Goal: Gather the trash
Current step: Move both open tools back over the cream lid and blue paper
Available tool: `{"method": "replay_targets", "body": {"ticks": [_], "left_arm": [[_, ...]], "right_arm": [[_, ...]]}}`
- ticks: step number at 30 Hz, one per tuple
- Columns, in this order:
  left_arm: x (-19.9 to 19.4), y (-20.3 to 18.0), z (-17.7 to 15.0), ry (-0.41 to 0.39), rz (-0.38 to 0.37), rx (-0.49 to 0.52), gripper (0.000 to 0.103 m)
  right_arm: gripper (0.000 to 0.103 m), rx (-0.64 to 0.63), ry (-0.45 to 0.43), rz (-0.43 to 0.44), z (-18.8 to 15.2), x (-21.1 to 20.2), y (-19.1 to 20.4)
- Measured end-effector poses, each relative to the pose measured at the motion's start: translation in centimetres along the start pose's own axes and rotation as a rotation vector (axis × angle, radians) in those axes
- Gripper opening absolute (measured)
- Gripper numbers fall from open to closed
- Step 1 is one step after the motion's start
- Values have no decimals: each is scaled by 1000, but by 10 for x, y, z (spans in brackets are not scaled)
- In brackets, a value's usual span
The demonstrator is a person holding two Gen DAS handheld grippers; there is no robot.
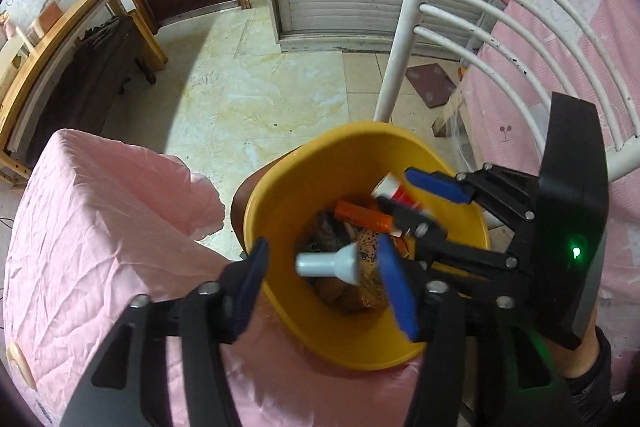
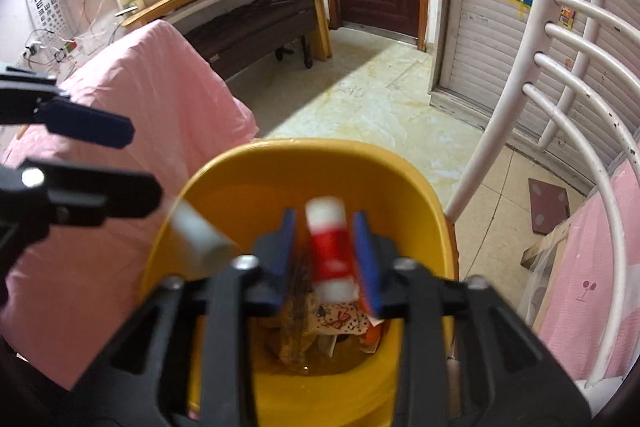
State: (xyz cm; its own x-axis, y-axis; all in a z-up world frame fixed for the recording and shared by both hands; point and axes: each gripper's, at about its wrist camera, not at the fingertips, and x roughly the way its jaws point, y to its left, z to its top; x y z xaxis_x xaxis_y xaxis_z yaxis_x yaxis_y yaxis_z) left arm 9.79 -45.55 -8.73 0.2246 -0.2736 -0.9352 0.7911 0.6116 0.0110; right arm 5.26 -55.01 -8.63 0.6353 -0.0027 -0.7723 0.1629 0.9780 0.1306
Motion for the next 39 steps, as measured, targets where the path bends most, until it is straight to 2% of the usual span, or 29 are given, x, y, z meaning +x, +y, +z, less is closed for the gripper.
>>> {"method": "replay_targets", "body": {"ticks": [1, 2, 6, 7, 10, 13, 16, 20, 24, 27, 29, 35, 39], "left_arm": [[0, 0, 0, -2, -2, 0, 68], [0, -1, 3, -4, 1, 0, 70], [-7, 0, 4, -21, 21, -6, 71], [-11, 3, 3, -31, 30, -9, 71], [-27, 14, -3, -67, 56, -15, 71], [-49, 36, -19, -107, 109, -30, 71], [-75, 71, -40, -148, 145, -86, 71], [-110, 121, -69, -203, 185, -182, 71], [-153, 188, -109, -269, 238, -326, 71], [-177, 232, -141, -297, 236, -425, 71], [-190, 259, -160, -313, 270, -484, 72], [-196, 344, -200, -275, 272, -658, 76], [-175, 367, -206, -223, 220, -666, 76]], "right_arm": [[56, -3, 0, -1, -1, 0, -1], [57, -7, 1, 2, -1, 1, 0], [57, -17, 4, 2, 0, 1, 6], [60, -19, 5, -1, 0, 0, 8], [77, -39, 4, -13, 2, -2, 15], [80, -70, 2, -36, 6, -6, 25], [81, -96, -4, -63, 11, -9, 36], [88, -119, -18, -68, 20, -15, 48], [89, -126, -54, -64, 33, -29, 62], [89, -131, -88, -55, 45, -44, 77], [92, -141, -119, -53, 52, -56, 89], [96, -208, -168, 39, 72, -81, 146], [96, -277, -168, 136, 78, -91, 200]]}}
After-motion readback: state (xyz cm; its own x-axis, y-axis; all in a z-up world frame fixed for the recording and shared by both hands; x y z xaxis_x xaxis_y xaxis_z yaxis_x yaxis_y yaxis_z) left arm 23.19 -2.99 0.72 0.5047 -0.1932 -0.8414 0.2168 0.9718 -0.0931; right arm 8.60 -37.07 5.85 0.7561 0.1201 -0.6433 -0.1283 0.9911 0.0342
